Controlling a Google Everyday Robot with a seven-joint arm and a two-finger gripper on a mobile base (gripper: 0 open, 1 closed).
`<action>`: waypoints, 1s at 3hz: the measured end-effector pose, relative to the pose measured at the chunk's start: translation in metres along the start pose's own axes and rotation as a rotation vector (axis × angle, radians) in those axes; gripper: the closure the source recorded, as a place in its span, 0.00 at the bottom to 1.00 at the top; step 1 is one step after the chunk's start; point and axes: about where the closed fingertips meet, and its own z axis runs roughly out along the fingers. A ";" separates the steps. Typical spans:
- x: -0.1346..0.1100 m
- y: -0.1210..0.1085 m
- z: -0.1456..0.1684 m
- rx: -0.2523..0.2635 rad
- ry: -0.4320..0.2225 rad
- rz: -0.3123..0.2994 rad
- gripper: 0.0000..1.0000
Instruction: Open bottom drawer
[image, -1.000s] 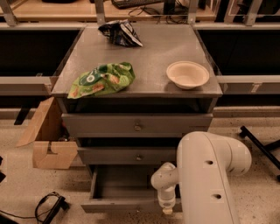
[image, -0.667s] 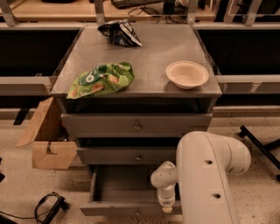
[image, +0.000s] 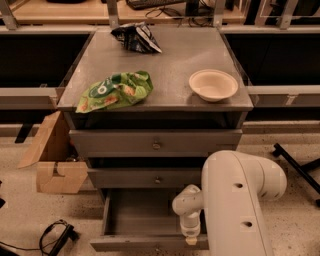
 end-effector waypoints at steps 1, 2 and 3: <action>0.000 0.000 0.000 0.000 0.000 0.000 0.82; 0.000 0.000 0.000 0.000 0.000 0.000 0.59; 0.000 0.000 0.000 0.000 0.000 0.000 0.35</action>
Offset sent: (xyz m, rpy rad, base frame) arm 0.0000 0.0000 0.0000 0.0001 0.0000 0.0000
